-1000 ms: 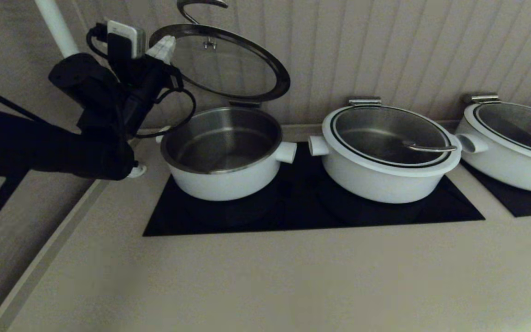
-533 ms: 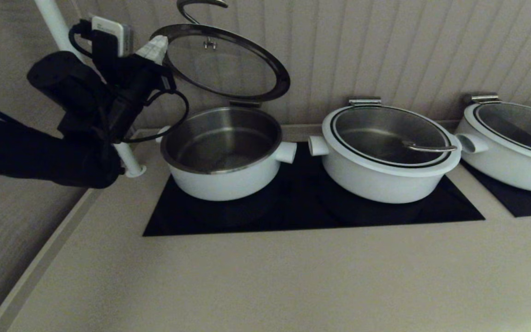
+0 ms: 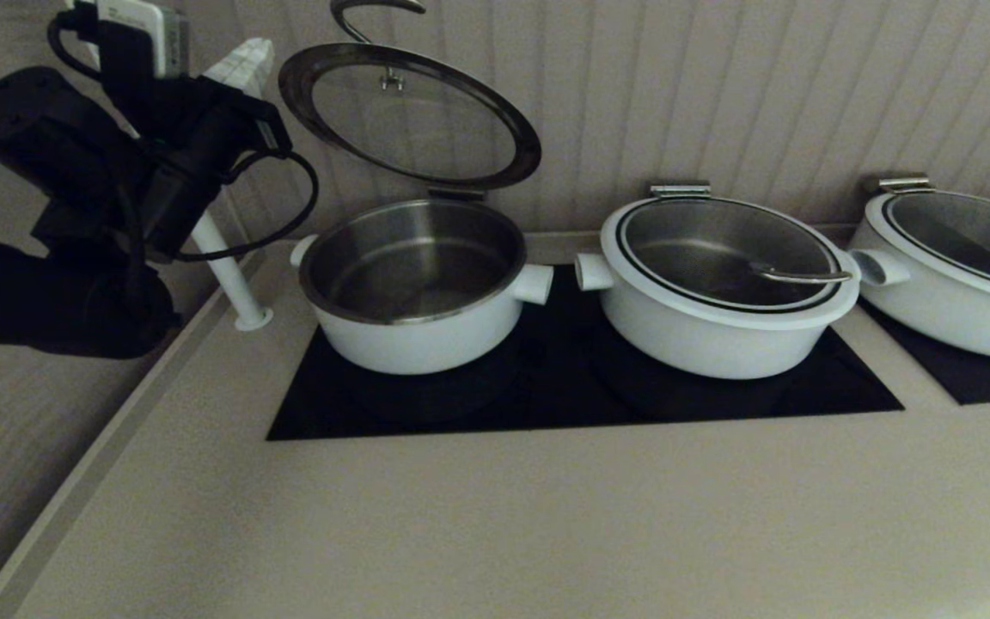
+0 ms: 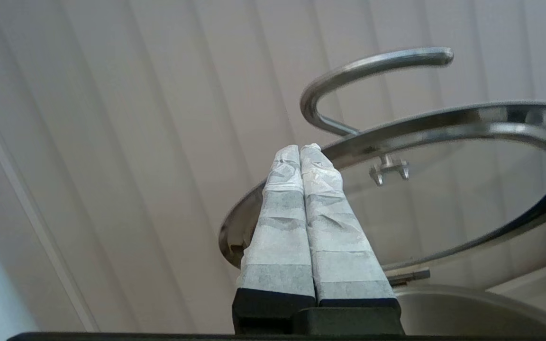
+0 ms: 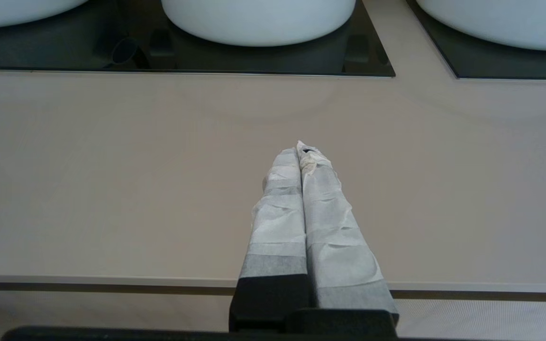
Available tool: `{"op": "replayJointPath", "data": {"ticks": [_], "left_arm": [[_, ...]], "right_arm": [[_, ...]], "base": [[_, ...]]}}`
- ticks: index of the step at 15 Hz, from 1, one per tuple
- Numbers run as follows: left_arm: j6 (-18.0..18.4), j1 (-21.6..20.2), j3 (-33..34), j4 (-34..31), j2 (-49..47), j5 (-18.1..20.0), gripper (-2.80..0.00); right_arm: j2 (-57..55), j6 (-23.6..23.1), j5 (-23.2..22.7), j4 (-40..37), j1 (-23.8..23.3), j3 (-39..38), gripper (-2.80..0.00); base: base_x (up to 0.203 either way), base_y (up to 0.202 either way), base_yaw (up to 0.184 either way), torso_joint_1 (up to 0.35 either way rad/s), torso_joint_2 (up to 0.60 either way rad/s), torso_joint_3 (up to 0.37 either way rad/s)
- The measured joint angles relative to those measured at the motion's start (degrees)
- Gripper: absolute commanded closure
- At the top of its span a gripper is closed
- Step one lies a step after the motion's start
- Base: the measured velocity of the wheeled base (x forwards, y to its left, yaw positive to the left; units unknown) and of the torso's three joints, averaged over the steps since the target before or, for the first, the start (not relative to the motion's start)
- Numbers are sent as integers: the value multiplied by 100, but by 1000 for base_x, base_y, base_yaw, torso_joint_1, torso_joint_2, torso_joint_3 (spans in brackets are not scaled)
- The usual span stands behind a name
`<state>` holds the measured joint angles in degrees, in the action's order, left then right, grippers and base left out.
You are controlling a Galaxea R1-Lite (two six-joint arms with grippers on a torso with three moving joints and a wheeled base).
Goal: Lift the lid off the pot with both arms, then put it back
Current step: Close the pot lid
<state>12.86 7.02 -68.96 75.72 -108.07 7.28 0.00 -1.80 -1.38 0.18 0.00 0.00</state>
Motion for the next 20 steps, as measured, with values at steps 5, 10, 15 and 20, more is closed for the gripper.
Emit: {"op": "replayJointPath", "data": {"ticks": [5, 10, 15, 20], "left_arm": [[-206, -49, 11, -22, 192, 22, 0], [-299, -243, 20, -132, 447, 29, 0], [-633, -886, -41, -573, 551, 32, 0], [-624, -955, -113, -993, 654, 38, 0]], "right_arm": [[0, -1, -1, 2, 0, 0, 0], [0, -1, 1, -2, 0, 0, 0], [0, -1, -1, -2, 0, 0, 0], [0, -1, 0, -2, 0, 0, 0]], "base": [[0, 0, 0, 0, 0, 0], [0, 0, 0, 0, 0, 0], [0, 0, 0, 0, 0, 0], [0, 0, 0, 0, 0, 0]]}}
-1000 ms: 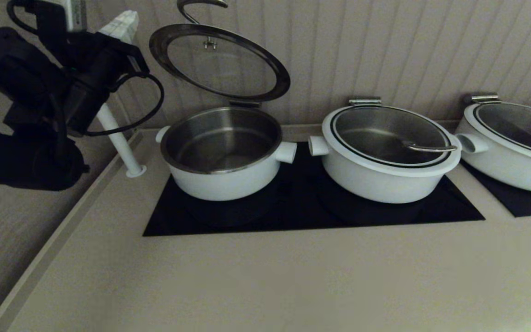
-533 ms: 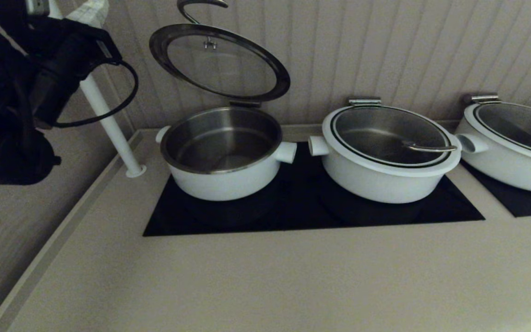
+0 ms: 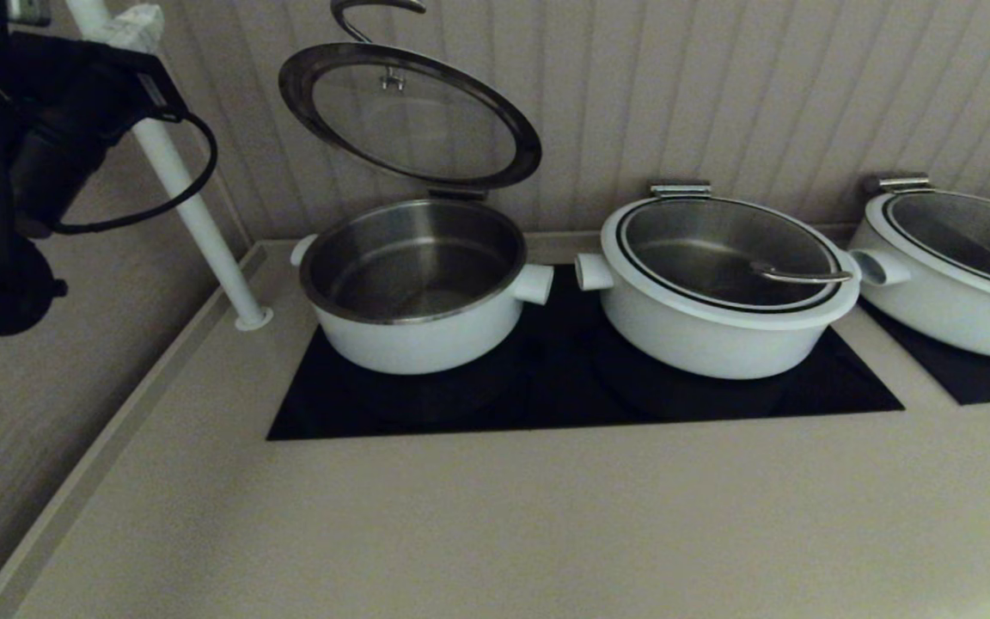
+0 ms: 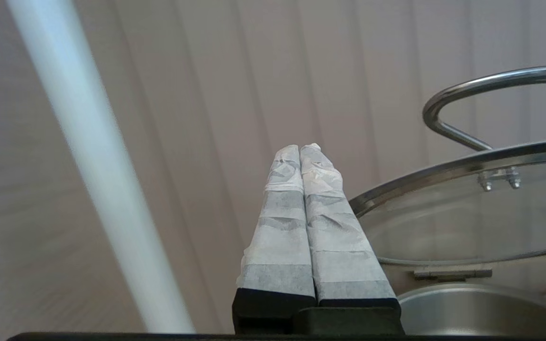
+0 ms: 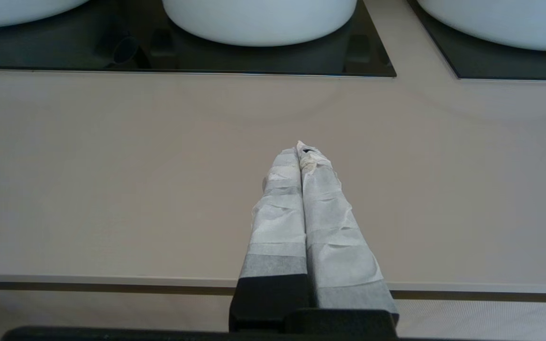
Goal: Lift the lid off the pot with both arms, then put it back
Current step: Close the pot lid
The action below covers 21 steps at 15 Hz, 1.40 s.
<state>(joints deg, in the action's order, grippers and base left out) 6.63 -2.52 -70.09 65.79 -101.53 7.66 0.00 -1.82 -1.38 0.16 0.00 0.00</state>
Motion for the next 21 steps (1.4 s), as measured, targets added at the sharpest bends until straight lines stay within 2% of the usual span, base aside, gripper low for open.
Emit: {"op": "replayJointPath", "data": {"ticks": [4, 11, 13, 16, 21], "left_arm": [[9, 33, -279, -254, -9, 5, 0], [11, 44, -1148, -1025, -294, 37, 0], [6, 44, -1361, -1255, -370, 158, 0], [-5, 83, -1516, -1370, -435, 574, 0], [-7, 516, -1546, -1418, -453, 636, 0]], "right_arm": [[0, 2, 0, 2, 0, 0, 0], [0, -2, 0, 0, 0, 0, 0], [0, 0, 1, 0, 0, 0, 0], [0, 2, 1, 4, 0, 0, 0], [0, 0, 0, 2, 0, 0, 0]], "base": [[0, 0, 0, 0, 0, 0], [0, 0, 0, 0, 0, 0], [0, 0, 0, 0, 0, 0], [0, 0, 0, 0, 0, 0], [0, 0, 0, 0, 0, 0]]}}
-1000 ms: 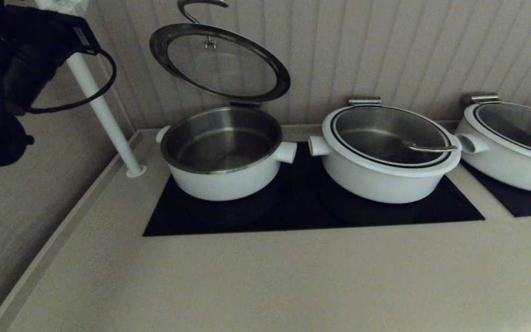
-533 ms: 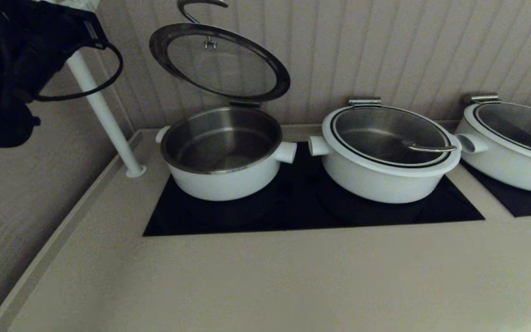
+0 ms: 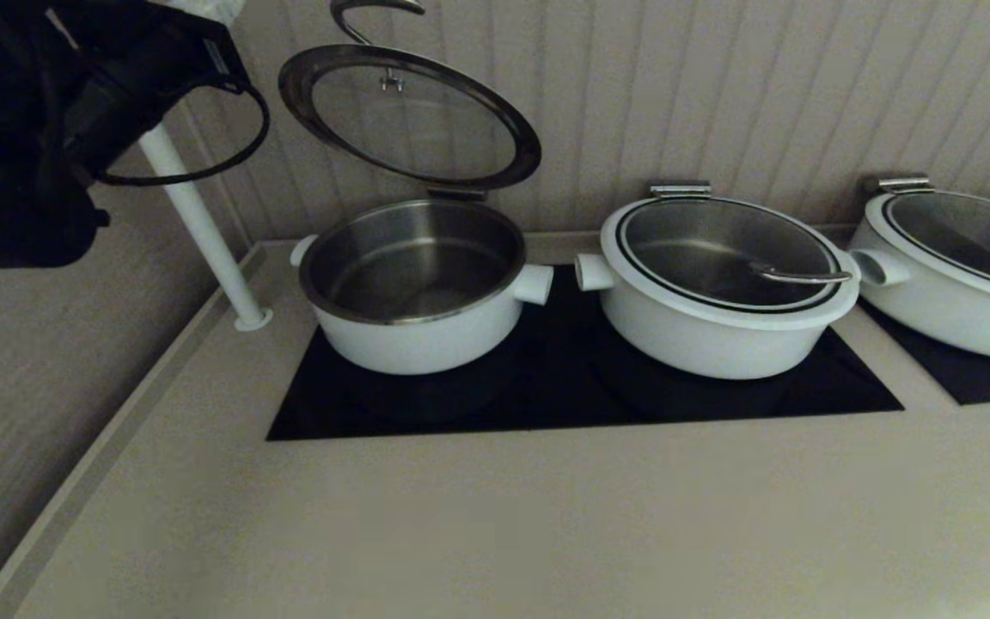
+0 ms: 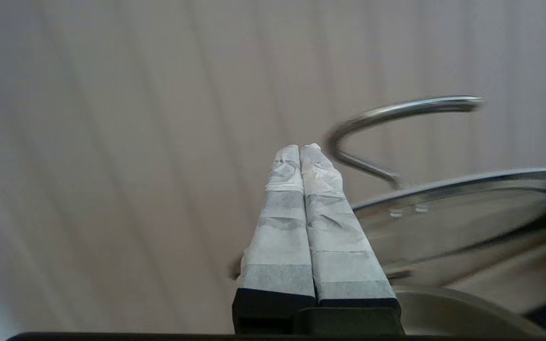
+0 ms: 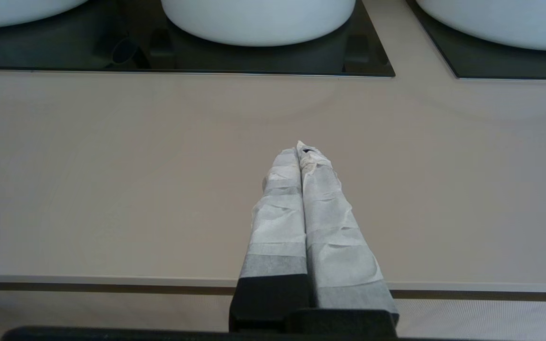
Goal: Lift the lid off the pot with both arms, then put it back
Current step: Close the pot lid
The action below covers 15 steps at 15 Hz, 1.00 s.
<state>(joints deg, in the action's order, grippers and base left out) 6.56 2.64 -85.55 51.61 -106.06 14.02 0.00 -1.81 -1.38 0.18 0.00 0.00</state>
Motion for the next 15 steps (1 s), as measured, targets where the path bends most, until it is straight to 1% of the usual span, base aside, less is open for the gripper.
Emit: {"op": "replayJointPath", "data": {"ticks": [6, 11, 15], "left_arm": [[0, 227, -37, -206, -2, -4, 0], [-2, 466, -345, -552, -30, -7, 0], [5, 521, -430, -583, -91, -5, 0]], "right_arm": [[0, 0, 0, -2, 0, 0, 0], [0, 0, 1, -2, 0, 0, 0], [0, 0, 1, -2, 0, 0, 0]], "base": [[0, 0, 0, 0, 0, 0], [0, 0, 0, 0, 0, 0], [0, 0, 0, 0, 0, 0]]}}
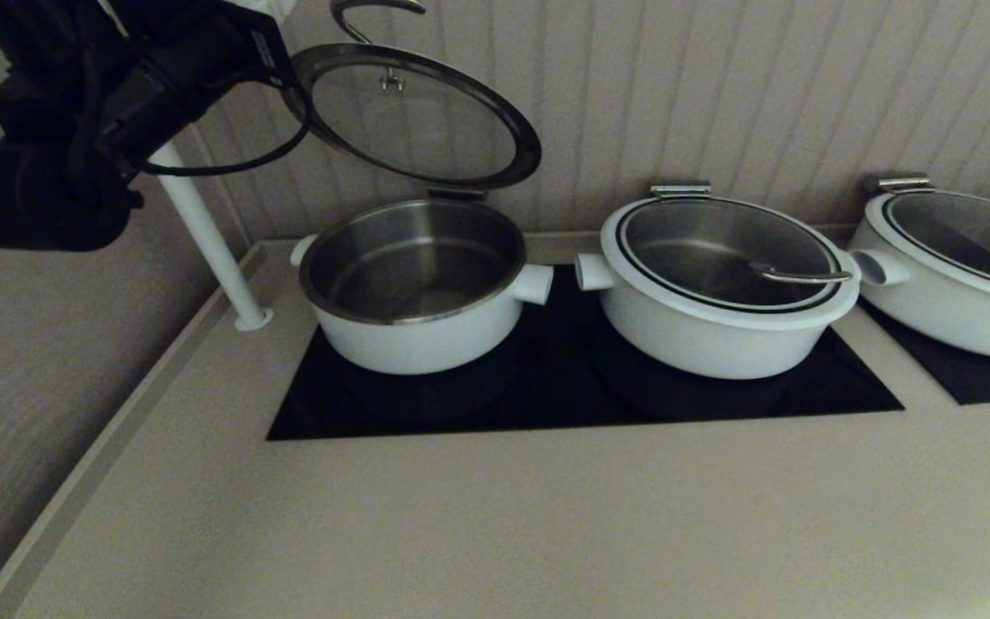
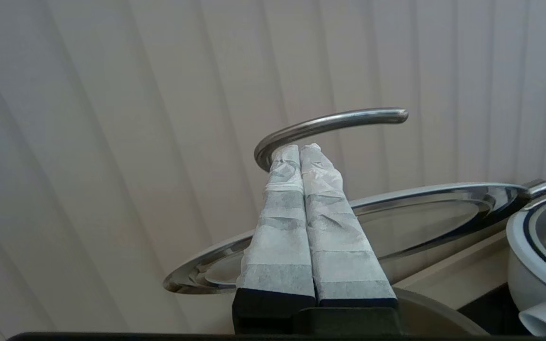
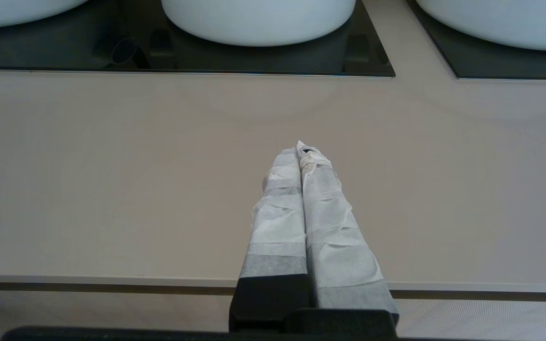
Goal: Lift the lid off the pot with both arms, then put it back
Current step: Close the pot lid
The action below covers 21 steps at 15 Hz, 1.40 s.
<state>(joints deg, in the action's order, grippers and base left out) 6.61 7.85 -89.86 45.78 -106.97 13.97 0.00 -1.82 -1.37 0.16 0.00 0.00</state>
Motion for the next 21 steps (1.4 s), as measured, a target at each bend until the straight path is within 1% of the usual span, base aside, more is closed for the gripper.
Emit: {"op": "replayJointPath", "data": {"ticks": [5, 12, 16, 21], "left_arm": [[5, 131, -25, -298, -27, -2, 0], [15, 397, -187, -322, -133, -6, 0], [29, 418, -108, -306, -140, -16, 0], [40, 418, 245, -258, -90, -50, 0]], "right_arm": [[0, 0, 0, 0, 0, 0, 0], [0, 0, -1, 0, 0, 0, 0], [0, 2, -1, 0, 0, 0, 0], [0, 1, -1, 2, 0, 0, 0]], "base": [[0, 0, 0, 0, 0, 0], [0, 0, 0, 0, 0, 0], [0, 0, 0, 0, 0, 0], [0, 0, 0, 0, 0, 0]]}}
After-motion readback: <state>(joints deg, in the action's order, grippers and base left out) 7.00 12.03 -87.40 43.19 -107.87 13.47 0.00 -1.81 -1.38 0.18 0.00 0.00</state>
